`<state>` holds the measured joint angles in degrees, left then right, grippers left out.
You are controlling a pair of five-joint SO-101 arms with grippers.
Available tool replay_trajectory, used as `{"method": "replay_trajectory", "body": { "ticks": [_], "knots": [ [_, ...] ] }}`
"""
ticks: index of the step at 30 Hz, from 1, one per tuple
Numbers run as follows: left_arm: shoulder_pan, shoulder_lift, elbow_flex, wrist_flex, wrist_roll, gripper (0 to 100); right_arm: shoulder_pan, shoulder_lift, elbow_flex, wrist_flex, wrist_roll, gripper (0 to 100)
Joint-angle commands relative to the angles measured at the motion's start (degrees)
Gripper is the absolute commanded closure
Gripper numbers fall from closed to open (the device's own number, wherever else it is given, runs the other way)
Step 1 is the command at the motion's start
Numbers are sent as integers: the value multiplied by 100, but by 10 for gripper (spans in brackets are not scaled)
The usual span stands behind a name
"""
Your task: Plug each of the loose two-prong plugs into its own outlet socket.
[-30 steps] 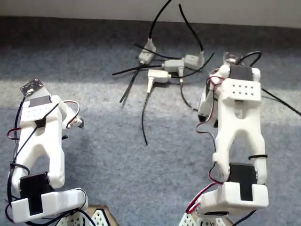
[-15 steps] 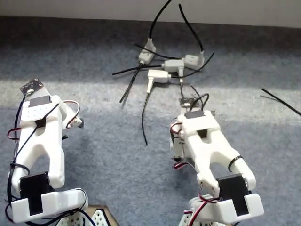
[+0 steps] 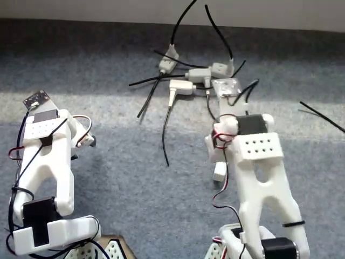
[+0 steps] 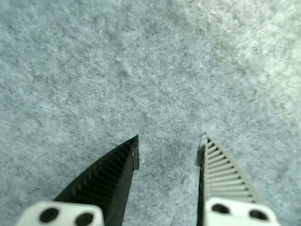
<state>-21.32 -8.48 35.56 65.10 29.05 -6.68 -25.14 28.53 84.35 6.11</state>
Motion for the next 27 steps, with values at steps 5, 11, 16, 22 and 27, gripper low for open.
{"method": "replay_trajectory", "body": {
  "ticks": [5, 11, 16, 22, 27],
  "knots": [
    [110, -198, -57, -53, 9, 787, 1437, -75, 1499, -875, 1160, 698],
    [110, -189, -57, -53, 9, 787, 1235, 145, 2246, -1842, 1169, 698],
    [110, -180, -57, -53, 9, 787, 629, 382, 2273, -2246, 870, 698],
    [110, -180, -57, -53, 9, 787, -409, 567, 1921, -2264, 193, 698],
    [110, -180, -57, -53, 9, 787, -1226, 541, 1578, -2246, -299, 698]
  ]
}}
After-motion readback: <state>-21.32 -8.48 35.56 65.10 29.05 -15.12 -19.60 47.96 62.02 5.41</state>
